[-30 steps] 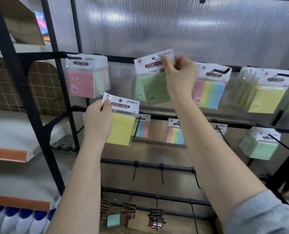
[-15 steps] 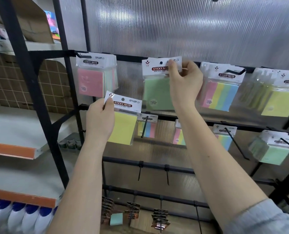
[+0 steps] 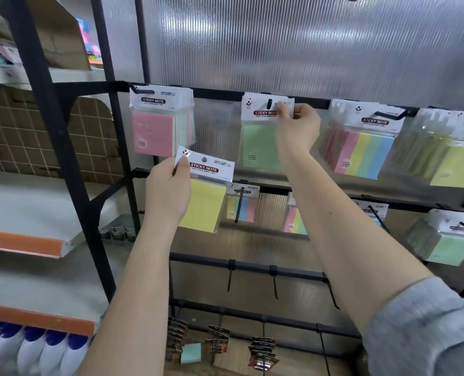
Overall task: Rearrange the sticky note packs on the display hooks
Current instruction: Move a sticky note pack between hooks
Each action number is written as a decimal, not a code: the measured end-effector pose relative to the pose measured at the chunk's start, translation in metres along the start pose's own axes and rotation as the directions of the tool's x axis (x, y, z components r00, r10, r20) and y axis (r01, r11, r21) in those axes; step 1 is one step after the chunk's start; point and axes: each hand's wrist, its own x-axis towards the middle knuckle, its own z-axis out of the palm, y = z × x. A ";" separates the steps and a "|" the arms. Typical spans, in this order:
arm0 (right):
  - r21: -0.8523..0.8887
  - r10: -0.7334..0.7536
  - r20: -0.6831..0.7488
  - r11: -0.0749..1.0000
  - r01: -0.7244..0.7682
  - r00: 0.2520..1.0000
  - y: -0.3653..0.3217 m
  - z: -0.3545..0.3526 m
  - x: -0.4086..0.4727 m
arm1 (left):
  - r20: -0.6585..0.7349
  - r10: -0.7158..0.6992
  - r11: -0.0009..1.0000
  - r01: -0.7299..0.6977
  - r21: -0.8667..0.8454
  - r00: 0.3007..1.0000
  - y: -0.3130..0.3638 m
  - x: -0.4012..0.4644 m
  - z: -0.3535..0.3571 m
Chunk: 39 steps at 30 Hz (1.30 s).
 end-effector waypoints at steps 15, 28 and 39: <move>-0.250 -0.087 -0.077 0.966 0.065 0.993 0.027 -0.083 -0.022 | 0.107 0.073 0.997 -0.071 -0.027 0.992 0.010 0.001 0.016; -0.561 0.045 -0.145 0.819 -0.120 0.988 0.075 -0.226 -0.033 | 0.243 0.218 0.974 -0.194 -0.118 0.945 0.049 -0.041 0.092; -0.731 0.130 0.003 0.677 -0.086 0.992 0.105 -0.361 0.022 | 0.209 0.294 0.951 -0.263 -0.162 0.933 0.119 -0.124 0.194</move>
